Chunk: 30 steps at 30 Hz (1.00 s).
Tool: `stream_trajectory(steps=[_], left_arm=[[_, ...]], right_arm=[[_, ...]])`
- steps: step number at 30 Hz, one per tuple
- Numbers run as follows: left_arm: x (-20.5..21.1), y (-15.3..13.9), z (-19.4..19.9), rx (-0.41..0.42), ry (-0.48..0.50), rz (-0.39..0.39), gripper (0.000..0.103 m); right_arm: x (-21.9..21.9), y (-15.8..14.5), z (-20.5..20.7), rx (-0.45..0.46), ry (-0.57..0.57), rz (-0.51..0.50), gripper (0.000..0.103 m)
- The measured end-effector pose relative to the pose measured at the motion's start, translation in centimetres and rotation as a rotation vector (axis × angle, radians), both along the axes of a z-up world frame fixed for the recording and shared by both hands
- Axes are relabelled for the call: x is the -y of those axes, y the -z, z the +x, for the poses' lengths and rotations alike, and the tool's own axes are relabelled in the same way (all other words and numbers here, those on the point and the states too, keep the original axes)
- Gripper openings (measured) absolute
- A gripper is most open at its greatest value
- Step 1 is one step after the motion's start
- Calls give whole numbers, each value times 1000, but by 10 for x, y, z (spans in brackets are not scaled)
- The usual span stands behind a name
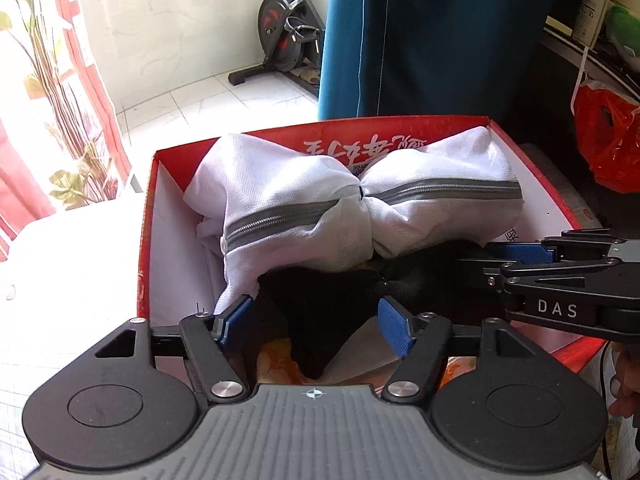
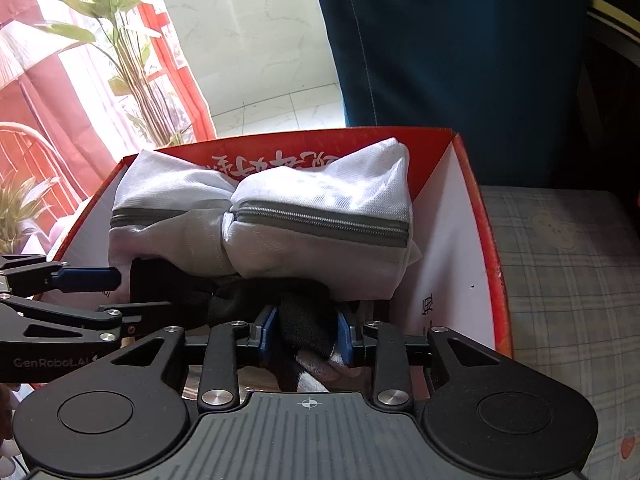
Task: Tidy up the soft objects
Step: 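Lower the glove into the box beside the pouch and open both tools, then move both tools back to the grey knit mitt on the table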
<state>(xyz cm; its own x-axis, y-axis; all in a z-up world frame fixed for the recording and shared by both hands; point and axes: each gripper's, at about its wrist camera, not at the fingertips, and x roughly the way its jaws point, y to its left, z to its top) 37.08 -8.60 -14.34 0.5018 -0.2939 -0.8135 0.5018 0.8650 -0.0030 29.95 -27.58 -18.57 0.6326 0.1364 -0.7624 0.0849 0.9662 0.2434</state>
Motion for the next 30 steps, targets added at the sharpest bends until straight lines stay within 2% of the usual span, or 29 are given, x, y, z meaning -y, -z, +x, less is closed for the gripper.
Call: stream_trajectory(steps=[4, 5, 7, 9, 11, 13, 16, 24, 30], left_arm=[[-3, -12, -9, 30, -8, -9, 73], [-5, -16, -13, 44, -11, -11, 76], [-9, -23, -21, 72, -17, -17, 85], [-14, -32, -31, 107, -24, -25, 94], [-20, -38, -43, 140, -24, -36, 97], [-26, -43, -55, 167, -27, -48, 100], [-37, -45, -68, 191, -49, -62, 103], [-60, -40, -112, 205, -96, -78, 103], [-77, -26, -143, 162, -173, -107, 103]], right_arm=[[4, -10, -7, 27, 2, -14, 47], [5, -13, -10, 34, -1, -16, 49], [5, -19, -15, 55, -14, -32, 61], [5, -25, -22, 75, -25, -54, 68], [3, -29, -31, 91, -40, -70, 76], [2, -32, -40, 112, -49, -83, 90], [-1, -39, -56, 141, -65, -91, 102], [-5, -55, -109, 209, -101, -92, 102], [-12, -50, -141, 242, -136, -114, 102]])
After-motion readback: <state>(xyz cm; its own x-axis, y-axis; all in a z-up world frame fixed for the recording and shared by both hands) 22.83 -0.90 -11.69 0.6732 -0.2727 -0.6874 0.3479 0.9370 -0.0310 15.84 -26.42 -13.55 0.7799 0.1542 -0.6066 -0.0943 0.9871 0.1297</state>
